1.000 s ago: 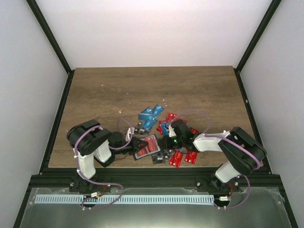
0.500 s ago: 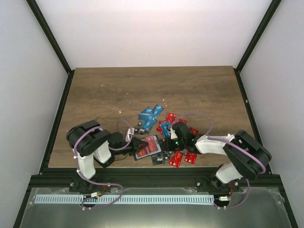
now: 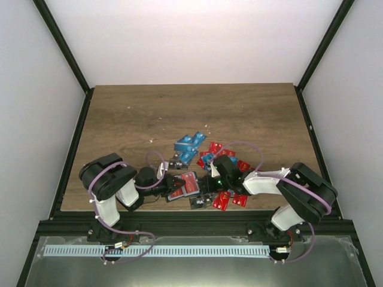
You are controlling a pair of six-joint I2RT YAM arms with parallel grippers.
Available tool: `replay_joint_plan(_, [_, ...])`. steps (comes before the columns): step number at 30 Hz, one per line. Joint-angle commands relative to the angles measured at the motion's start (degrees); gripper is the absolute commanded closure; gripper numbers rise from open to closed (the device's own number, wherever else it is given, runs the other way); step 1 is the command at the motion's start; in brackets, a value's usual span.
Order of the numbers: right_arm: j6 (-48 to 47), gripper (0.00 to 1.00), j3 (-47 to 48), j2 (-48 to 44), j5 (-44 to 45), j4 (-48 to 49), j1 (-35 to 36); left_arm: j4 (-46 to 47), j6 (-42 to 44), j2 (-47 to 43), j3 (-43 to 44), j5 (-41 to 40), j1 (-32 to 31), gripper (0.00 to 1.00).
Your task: Put the credit cards into the card holder
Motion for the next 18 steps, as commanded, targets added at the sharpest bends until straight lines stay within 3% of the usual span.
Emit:
replay_joint_plan(1, [1.3, 0.99, 0.6, 2.9, -0.6, -0.4, 2.5, 0.8, 0.0, 2.3, 2.4, -1.0, -1.5, 0.96])
replay_joint_plan(8, [-0.5, 0.99, 2.1, 0.6, 3.6, -5.6, 2.5, -0.9, 0.4, 0.2, 1.3, -0.7, -1.8, 0.95])
replay_joint_plan(11, [-1.8, 0.99, 3.6, -1.5, 6.1, -10.0, 2.5, -6.2, 2.7, -3.1, 1.3, 0.1, -1.8, 0.91])
replay_joint_plan(18, [-3.6, 0.96, 5.8, -5.8, 7.3, -14.3, 2.0, -37.1, 14.2, -17.5, 5.6, -3.2, -1.9, 0.7])
